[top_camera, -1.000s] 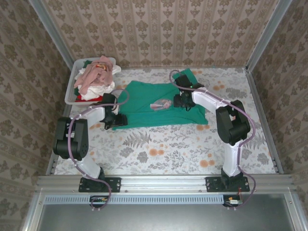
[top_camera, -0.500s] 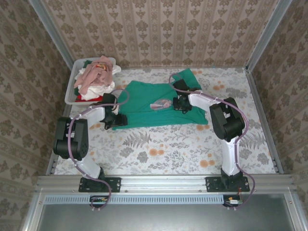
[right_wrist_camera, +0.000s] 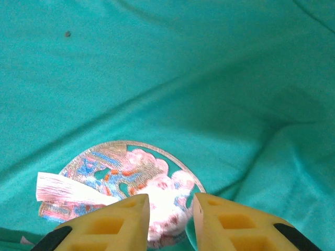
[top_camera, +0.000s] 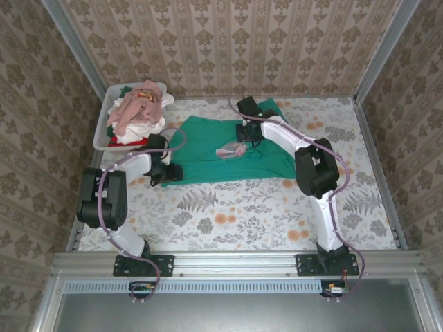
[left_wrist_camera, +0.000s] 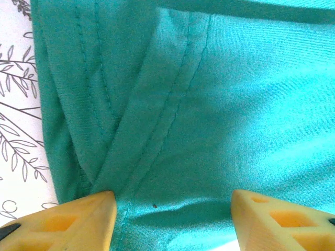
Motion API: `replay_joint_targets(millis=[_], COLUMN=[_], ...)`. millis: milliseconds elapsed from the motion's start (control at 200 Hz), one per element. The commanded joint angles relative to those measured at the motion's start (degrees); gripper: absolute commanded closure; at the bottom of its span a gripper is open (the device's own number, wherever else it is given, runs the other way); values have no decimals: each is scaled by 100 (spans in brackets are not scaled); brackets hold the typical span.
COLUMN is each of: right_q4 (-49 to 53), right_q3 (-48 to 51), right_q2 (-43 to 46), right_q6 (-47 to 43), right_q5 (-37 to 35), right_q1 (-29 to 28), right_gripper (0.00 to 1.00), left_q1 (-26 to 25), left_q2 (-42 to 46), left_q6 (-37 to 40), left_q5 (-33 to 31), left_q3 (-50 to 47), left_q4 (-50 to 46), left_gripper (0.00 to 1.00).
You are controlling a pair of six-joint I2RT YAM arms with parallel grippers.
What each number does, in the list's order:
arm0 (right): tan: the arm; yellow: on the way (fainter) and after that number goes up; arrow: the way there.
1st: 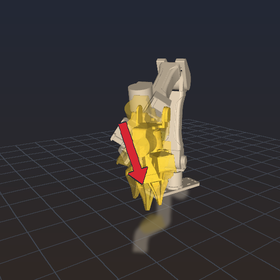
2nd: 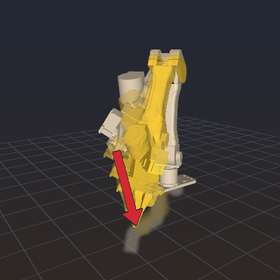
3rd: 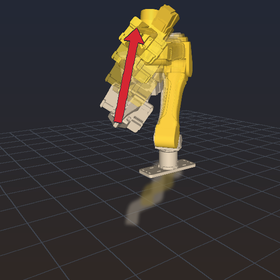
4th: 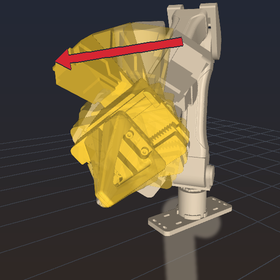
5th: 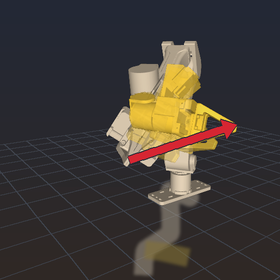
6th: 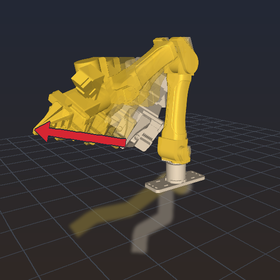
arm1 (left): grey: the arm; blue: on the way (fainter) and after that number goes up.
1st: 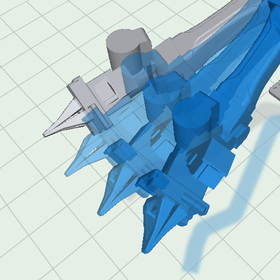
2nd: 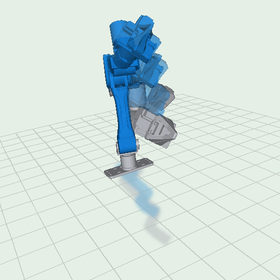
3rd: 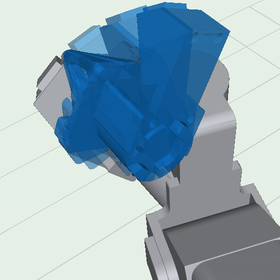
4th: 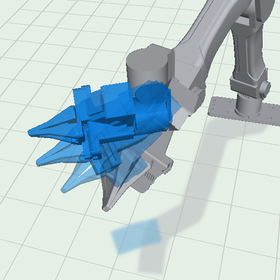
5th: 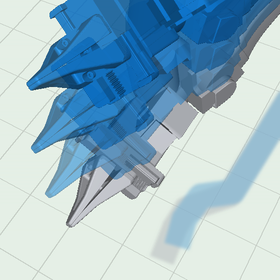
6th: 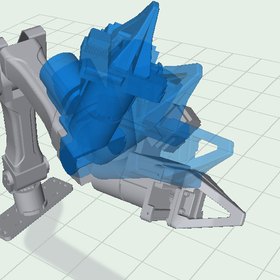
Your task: Fold and stack the t-shirts
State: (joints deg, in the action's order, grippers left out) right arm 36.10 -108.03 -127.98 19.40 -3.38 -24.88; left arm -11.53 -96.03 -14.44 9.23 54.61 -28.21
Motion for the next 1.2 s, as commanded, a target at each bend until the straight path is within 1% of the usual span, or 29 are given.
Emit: replay_joint_targets(millis=[0,40,150,260,420,460,510,535,615,645,705,760,820,890,960,1035,1135,1195], right_q4=[590,629,662,223,76,44,26,56,187,247,475,468,318,305,268,184,44,58], right_q3=[-469,-470,-75,691,967,910,739,608,0,-286,-706,-723,-417,-40,306,581,737,672], right_q2=[-345,-264,171,584,487,417,327,265,-8,-151,-356,-363,-245,-79,85,192,133,-11], right_q6=[-334,-389,-306,-28,79,72,15,18,-18,-76,-27,14,87,180,343,473,557,596], right_q5=[268,198,-357,-137,-127,-71,-21,-120,-372,-281,8,275,374,150,-153,-329,-220,-217], right_q1=[27,19,97,458,638,672,733,774,971,1058,1164,1156,1072,945,866,796,686,652], right_gripper=[66,63,62,63,63,63,60,58,56,53,51,51,49,46,46,49,52,57], left_q1=[24,24,-9,-16,-16,-20,-40,-42,-42,-36,-34,-32,-33,-29,-29,-30,-16,-14], left_q2=[-103,-78,-14,27,47,81,165,220,413,464,534,571,589,546,478,438,438,432], left_q6=[124,117,108,110,117,108,108,99,107,113,112,86,64,55,85,113,117,117], left_q5=[54,58,123,123,89,83,50,36,1,-7,-12,-31,-42,-27,-17,-51,-80,-61], left_q3=[-51,-56,-66,-47,-26,-19,9,38,122,160,199,199,146,129,157,159,121,120], left_q4=[-189,-185,-143,-150,-181,-194,-223,-259,-336,-371,-418,-427,-360,-317,-350,-379,-355,-336], left_gripper=[39,39,39,39,39,38,34,34,33,32,33,32,32,33,33,33,33,33])
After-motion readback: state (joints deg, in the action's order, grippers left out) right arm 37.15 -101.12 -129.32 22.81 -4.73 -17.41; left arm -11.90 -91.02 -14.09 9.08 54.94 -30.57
